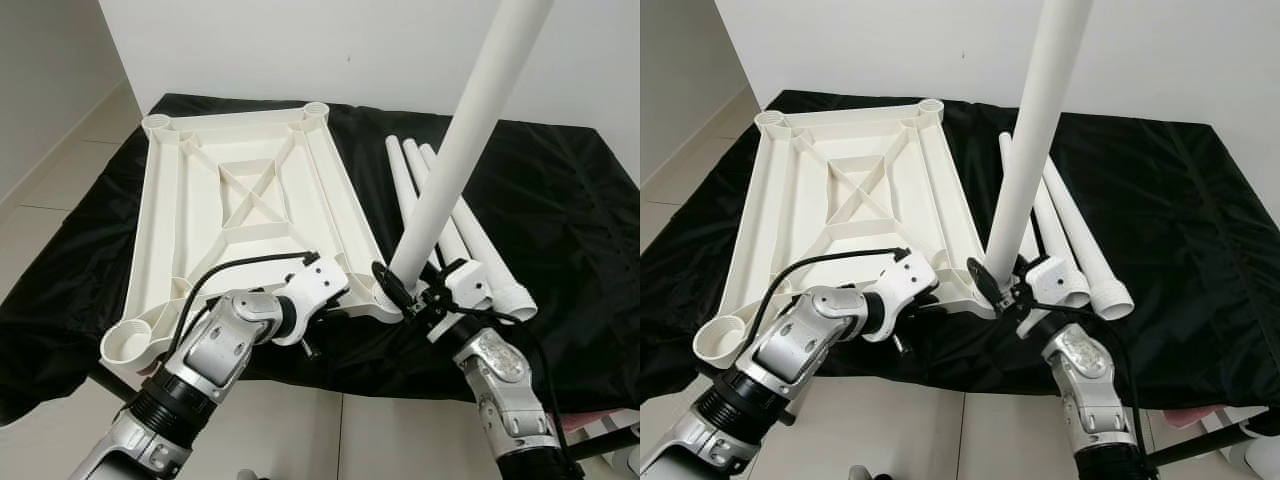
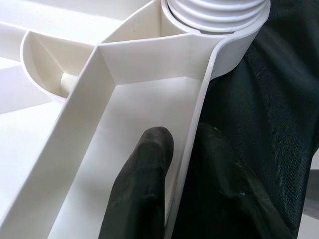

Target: Building children table

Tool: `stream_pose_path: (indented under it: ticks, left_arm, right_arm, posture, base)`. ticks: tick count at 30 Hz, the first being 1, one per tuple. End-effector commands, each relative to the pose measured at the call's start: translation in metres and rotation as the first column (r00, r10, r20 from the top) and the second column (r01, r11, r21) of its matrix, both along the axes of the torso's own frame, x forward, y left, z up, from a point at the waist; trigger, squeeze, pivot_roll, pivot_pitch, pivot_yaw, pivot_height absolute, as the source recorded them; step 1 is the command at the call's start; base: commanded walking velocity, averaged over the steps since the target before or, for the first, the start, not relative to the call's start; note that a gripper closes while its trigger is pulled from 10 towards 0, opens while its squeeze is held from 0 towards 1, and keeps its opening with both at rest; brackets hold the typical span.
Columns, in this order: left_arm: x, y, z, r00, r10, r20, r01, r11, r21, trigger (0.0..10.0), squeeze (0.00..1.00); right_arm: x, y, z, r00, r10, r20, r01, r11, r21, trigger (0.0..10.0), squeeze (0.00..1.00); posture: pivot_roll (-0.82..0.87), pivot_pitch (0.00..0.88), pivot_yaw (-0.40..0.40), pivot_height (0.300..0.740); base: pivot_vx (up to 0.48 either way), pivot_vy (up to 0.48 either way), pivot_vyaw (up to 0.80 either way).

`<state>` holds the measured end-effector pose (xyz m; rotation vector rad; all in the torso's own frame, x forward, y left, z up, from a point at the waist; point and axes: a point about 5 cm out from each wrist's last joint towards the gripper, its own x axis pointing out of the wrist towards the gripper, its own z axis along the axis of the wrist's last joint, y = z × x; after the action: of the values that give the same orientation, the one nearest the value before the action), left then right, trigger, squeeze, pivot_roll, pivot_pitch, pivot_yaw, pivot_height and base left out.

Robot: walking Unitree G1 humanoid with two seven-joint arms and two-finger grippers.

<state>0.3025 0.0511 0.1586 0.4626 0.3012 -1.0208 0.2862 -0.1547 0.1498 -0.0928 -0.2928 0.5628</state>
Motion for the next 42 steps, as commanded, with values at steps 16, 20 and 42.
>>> stream_pose_path:
  ticks: [16, 20, 42]
  left_arm:
    - [0.001, -0.002, 0.015, 0.998, -0.018, 0.062, 0.019, 1.000, -0.021, 10.0, 0.00]
    - [0.001, -0.001, 0.015, 0.998, -0.016, 0.062, 0.017, 1.000, -0.020, 10.0, 0.00]
    - [0.002, 0.000, 0.016, 0.998, -0.007, 0.064, 0.008, 1.000, -0.021, 10.0, 0.00]
  right_arm:
    - [-0.014, 0.010, -0.024, 0.981, -0.160, -0.107, 0.165, 0.985, 0.041, 10.0, 0.00]
    - [-0.015, 0.015, -0.021, 0.979, -0.182, -0.094, 0.188, 0.981, 0.055, 10.0, 0.00]
    - [-0.019, 0.030, -0.014, 0.936, -0.344, -0.071, 0.349, 0.934, 0.079, 10.0, 0.00]
  posture:
    - [-0.10, 0.133, 0.046, 0.740]
    - [-0.10, 0.136, 0.046, 0.740]
    - [-0.09, 0.141, 0.044, 0.740]
  base:
    - [0.000, 0.000, 0.00]
    - [0.000, 0.000, 0.00]
    - [0.000, 0.000, 0.00]
